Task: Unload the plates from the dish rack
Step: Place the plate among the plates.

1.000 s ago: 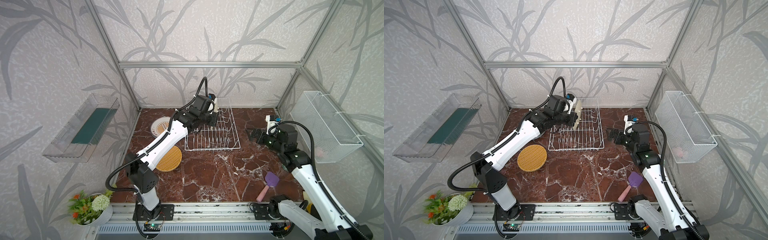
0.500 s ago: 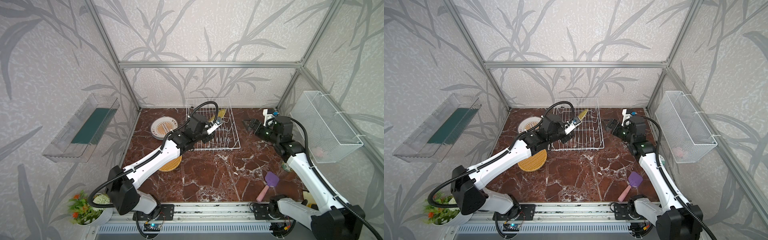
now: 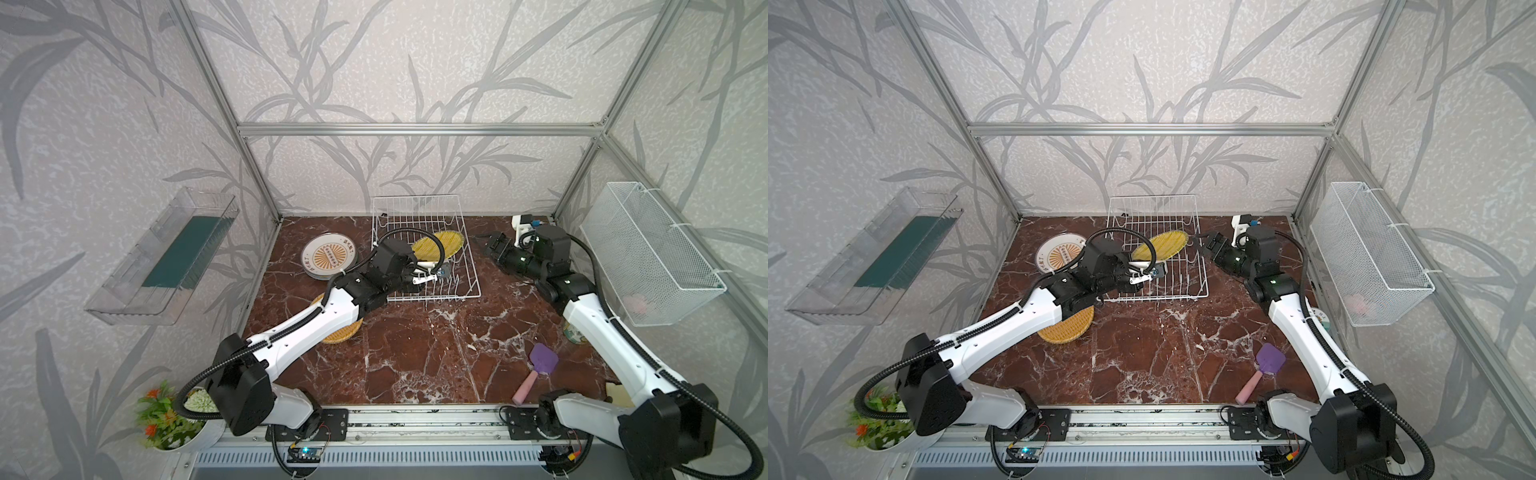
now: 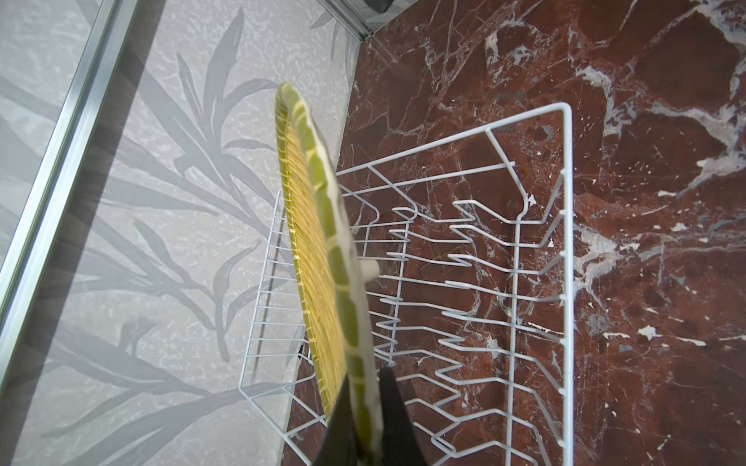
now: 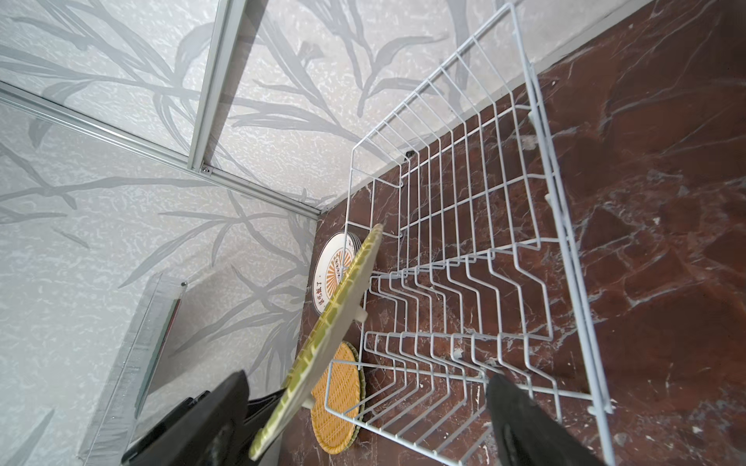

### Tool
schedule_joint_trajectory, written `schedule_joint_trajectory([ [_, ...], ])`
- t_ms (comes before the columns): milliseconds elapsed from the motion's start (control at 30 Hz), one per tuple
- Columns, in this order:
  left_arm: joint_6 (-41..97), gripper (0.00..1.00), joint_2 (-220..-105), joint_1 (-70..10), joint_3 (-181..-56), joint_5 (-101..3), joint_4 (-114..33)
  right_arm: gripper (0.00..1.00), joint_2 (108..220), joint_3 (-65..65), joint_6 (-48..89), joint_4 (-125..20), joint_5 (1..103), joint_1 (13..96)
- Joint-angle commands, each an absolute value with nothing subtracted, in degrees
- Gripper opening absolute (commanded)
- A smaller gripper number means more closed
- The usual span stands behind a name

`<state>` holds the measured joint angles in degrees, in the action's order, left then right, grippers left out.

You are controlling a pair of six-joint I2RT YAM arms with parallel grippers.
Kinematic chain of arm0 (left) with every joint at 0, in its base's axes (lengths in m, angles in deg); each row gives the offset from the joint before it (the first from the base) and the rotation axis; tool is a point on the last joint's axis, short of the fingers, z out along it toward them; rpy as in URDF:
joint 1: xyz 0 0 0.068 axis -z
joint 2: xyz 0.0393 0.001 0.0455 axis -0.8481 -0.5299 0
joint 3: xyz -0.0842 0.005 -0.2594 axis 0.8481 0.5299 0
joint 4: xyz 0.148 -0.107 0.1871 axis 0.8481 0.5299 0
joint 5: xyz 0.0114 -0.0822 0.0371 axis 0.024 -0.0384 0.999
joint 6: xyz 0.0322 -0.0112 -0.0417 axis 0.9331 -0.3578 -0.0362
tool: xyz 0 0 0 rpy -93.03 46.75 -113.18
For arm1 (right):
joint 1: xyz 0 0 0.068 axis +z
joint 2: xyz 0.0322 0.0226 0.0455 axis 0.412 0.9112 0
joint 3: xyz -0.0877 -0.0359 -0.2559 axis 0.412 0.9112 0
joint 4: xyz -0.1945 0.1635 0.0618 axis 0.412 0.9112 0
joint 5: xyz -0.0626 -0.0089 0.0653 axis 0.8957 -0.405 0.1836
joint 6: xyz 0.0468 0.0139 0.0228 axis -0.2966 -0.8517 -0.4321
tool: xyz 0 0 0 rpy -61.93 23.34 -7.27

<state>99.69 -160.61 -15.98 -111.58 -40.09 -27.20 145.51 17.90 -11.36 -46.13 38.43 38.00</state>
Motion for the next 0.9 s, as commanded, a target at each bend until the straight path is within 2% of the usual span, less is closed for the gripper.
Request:
schedule_joint_trajectory([
  [0, 105.9, 0.00, -158.7, -15.6, -110.6, -41.2, -31.4, 0.89, 147.1, 15.7, -12.8, -48.0, 38.9, 39.6],
  [533, 112.9, 0.00, -158.3, -14.8, -105.3, -38.7, -39.7, 0.58, 155.3, 13.4, -17.5, -46.3, 39.6, 43.9],
  [700, 114.3, 0.00, -158.6, -14.7, -103.8, -37.9, -41.2, 0.42, 156.2, 13.2, -18.4, -47.2, 39.0, 44.0],
  [867, 114.7, 0.00, -158.3, -14.6, -103.0, -38.2, -42.7, 0.36, 157.7, 12.4, -18.2, -46.0, 39.0, 44.0],
])
